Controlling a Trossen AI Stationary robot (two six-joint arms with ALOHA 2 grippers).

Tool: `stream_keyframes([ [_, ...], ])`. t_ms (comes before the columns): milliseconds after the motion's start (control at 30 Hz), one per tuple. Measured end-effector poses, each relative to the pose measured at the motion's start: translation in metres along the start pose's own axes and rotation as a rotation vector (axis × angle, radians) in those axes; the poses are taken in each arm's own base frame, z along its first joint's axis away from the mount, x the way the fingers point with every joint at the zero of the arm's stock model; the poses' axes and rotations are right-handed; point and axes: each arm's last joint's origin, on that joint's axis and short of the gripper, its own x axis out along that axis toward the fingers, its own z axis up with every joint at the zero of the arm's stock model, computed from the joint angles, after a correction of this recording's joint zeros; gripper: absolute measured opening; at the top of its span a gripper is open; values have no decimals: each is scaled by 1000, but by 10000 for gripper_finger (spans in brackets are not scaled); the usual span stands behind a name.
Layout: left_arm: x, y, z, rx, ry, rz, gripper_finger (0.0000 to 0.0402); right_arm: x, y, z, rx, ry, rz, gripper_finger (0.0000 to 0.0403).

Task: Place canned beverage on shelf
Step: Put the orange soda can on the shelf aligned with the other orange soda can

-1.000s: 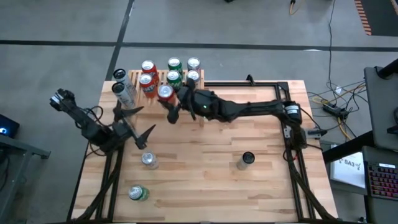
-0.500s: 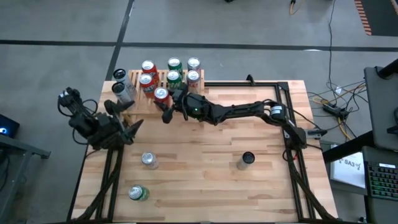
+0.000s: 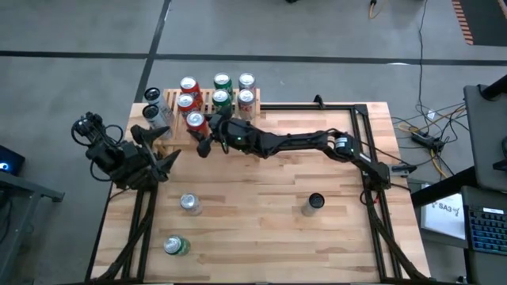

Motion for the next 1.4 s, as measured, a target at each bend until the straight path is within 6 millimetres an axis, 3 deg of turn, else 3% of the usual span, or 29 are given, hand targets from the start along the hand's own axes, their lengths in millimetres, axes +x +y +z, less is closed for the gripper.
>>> stream_keyframes([
  [233, 0, 0, -1, 11, 16, 15, 386, 5, 1, -10, -35, 86, -11, 275],
  [767, 0, 0, -2, 24, 22, 15, 386, 4, 0, -10, -31, 90, -38, 277],
  [1000, 0, 0, -2, 27, 23, 15, 386, 4, 0, -10, -21, 94, -40, 351],
  [1400, 0, -1, -2, 29, 23, 14, 386, 5, 0, -4, -21, 84, -40, 362],
])
